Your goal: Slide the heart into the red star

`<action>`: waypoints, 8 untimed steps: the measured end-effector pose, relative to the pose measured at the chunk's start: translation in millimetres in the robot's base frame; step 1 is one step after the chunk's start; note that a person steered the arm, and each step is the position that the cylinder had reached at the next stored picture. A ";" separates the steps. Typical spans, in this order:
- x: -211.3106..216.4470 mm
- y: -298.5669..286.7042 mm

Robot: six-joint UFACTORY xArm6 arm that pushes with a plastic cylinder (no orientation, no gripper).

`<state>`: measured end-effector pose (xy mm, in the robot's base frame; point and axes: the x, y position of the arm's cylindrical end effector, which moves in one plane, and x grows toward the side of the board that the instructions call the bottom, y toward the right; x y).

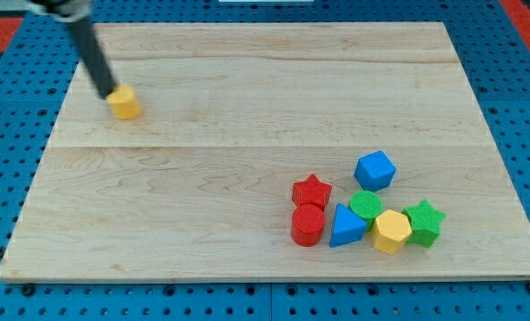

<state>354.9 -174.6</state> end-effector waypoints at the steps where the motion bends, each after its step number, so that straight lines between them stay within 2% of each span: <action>1: 67.9 146.5; 2: 53.5 151.9; 3: -4.6 99.6; 4: 33.1 7.7; 5: 79.5 51.8; 6: 101.7 156.4; 7: 106.0 199.6; 8: 99.2 165.3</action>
<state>454.1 -9.4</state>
